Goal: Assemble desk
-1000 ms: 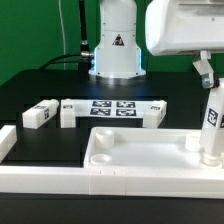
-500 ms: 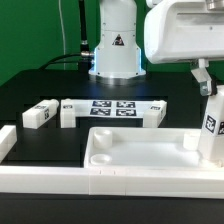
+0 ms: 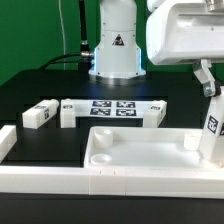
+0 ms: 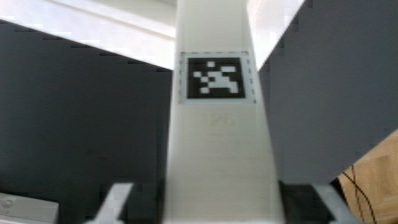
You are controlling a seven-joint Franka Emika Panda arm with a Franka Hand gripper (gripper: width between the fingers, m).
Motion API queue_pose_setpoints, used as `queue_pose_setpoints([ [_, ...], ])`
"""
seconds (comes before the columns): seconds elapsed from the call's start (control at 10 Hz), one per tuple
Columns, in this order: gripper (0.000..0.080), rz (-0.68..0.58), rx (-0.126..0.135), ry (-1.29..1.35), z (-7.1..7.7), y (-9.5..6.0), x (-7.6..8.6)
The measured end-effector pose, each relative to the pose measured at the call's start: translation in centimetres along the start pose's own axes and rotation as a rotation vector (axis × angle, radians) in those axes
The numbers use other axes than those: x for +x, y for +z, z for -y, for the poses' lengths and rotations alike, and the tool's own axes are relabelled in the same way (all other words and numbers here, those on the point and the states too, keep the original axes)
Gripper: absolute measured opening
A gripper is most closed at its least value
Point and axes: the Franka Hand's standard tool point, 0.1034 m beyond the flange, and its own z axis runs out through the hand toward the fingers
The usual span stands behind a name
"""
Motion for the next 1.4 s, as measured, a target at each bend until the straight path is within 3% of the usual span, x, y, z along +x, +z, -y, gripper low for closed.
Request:
queue_pose_setpoints([
  [0.2,0.0610,0.000,0.000,0.000,0.0,0.0,0.0],
  [0.3,0.0637,0.001,-0.001,0.000,-0.1,-0.1,0.0],
  [0.6,0.0648,-0.002,-0.006,0.000,-0.5,-1.0,0.6],
  [0.9,0.0648,0.038,-0.004,-0.001,-1.2,-3.3,1.9],
  [1.2,0.0648,0.060,0.001,-0.001,-1.0,-3.0,1.5],
  [1.4,0.0648,0.154,0.022,0.017,-0.2,-2.4,0.4],
])
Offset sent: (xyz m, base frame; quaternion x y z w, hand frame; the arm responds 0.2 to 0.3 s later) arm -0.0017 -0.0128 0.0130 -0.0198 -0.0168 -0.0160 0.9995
